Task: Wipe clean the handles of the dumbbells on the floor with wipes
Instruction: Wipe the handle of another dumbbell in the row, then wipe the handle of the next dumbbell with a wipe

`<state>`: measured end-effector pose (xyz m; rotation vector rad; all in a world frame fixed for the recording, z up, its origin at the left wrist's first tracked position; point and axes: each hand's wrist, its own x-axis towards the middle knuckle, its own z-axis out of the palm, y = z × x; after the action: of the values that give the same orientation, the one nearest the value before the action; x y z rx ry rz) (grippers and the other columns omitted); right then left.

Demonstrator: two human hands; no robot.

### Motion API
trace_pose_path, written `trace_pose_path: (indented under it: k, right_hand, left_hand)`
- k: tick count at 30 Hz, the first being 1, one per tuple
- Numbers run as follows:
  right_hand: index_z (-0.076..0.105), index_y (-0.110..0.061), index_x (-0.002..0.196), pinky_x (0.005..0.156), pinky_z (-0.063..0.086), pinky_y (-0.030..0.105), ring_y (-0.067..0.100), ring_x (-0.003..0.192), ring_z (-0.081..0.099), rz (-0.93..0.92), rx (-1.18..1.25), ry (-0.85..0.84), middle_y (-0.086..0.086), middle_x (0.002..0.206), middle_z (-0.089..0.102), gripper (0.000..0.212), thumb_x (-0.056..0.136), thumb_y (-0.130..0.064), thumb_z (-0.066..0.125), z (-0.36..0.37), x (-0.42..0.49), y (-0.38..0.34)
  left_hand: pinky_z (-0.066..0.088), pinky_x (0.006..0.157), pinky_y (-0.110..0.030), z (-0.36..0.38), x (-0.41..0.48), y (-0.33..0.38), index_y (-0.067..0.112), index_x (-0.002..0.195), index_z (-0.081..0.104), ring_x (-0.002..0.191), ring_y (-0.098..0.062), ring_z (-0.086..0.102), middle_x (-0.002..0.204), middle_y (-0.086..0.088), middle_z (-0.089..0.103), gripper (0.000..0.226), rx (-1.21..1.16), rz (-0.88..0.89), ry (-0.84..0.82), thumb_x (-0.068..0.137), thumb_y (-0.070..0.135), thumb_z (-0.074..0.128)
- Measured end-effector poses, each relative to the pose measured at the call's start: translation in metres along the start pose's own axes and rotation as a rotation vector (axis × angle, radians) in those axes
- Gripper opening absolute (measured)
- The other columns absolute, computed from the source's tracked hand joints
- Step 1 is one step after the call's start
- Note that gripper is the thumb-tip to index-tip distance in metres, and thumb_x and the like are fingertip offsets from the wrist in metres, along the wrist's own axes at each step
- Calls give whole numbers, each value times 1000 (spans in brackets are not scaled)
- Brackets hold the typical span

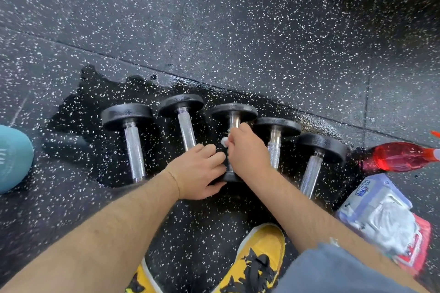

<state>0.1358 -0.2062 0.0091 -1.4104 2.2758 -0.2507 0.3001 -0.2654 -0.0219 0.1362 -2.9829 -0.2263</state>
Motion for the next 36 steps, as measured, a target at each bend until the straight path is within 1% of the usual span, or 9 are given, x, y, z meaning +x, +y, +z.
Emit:
trace_pose_path:
  k: [4,9,14,17,21,24,29,32,36]
  right_hand:
    - [59,-11,98,63,48,38,26,77,57,26,-65,8,5,102,51,11,100,-20,52,1,1,-1]
    - [62,-15,108,65,41,31,22,82,59,113,-53,-2,1,107,53,13,100,-20,53,-6,4,-14]
    - [61,-22,117,76,40,31,16,90,58,119,378,55,-6,98,57,26,94,-34,62,-9,7,-39]
    - [64,-26,108,74,39,27,11,90,56,109,438,32,-8,98,61,17,94,-37,62,-3,11,-53]
    - [65,-23,82,65,44,31,10,74,58,94,486,24,-10,76,62,18,92,-38,61,9,24,-69]
    - [68,-11,79,68,50,38,21,72,58,100,537,59,7,77,64,28,89,-36,61,11,35,-77]
    - [46,-27,61,67,36,32,6,71,48,29,363,107,-6,77,51,33,92,-32,57,29,62,-86]
    - [56,-18,70,67,43,38,18,77,51,-74,197,106,-2,82,52,29,98,-26,53,41,69,-93]
    - [58,-22,77,72,41,33,15,83,50,-52,290,122,-2,89,56,25,100,-28,52,53,66,-97]
  left_hand:
    - [46,72,-35,-11,4,6,20,85,70,85,-18,43,90,4,53,39,-77,-140,-85,90,57,58]
    - [41,97,-35,-40,-10,29,23,113,71,104,-15,47,108,8,56,70,-287,-454,-263,97,72,24]
    - [37,78,-39,-66,-34,28,24,74,40,76,-16,36,77,10,38,41,-412,-731,20,104,40,17]
    - [33,78,-36,-63,-53,25,24,80,43,80,-16,37,83,10,40,15,-449,-870,81,90,29,33]
    - [35,99,-34,-46,-69,11,23,119,51,103,-16,42,109,9,45,39,-316,-789,-202,94,53,50]
    - [40,94,-36,-36,-69,0,24,123,55,105,-19,51,113,5,52,50,-181,-660,-320,99,65,38]
    - [49,70,-40,-21,-65,-16,17,105,59,83,-25,59,98,-2,58,40,-140,-382,-261,102,50,36]
    - [48,61,-34,-17,-72,-20,18,92,59,71,-20,57,86,0,57,34,-52,-332,-192,100,45,39]
    - [47,59,-33,-14,-84,-15,19,83,60,66,-19,55,79,1,56,35,29,-361,-141,96,44,37]
